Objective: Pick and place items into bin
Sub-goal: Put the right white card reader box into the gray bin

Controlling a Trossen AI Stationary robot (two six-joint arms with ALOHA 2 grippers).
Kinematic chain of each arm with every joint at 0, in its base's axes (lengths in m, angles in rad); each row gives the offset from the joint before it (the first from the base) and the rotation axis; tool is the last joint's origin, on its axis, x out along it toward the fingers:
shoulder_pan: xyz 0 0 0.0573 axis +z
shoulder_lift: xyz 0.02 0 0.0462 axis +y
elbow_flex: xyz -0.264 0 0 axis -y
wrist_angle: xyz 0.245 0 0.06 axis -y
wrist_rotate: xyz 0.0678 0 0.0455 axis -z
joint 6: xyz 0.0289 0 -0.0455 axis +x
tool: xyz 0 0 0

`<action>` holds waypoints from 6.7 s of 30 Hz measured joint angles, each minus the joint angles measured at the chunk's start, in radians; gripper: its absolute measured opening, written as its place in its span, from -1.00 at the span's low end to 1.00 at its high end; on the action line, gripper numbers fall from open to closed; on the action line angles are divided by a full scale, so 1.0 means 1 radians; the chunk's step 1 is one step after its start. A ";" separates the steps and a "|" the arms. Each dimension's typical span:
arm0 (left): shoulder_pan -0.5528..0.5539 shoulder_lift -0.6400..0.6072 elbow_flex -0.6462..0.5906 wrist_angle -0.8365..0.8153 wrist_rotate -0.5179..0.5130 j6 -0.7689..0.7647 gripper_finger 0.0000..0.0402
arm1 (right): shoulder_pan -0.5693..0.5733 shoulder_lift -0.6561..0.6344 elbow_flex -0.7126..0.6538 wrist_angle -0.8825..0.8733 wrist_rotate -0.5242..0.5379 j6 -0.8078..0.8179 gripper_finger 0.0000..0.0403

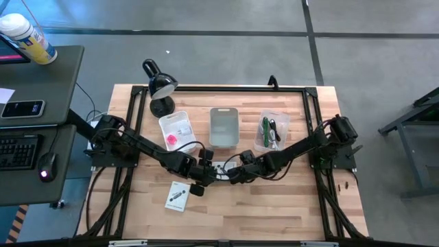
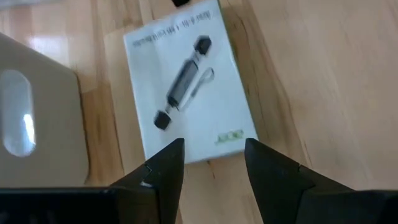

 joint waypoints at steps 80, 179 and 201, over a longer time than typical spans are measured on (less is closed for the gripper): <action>0.003 0.104 -0.001 -0.018 0.101 -0.226 -0.22 | 0.060 0.067 -0.206 0.599 0.072 0.011 -0.31; 0.003 0.097 -0.001 -0.010 0.108 -0.147 -0.55 | 0.096 0.063 -0.203 0.656 0.082 0.032 -0.31; 0.001 0.114 0.005 0.005 0.126 -0.180 -0.84 | 0.081 0.015 -0.199 0.441 0.051 0.157 -0.31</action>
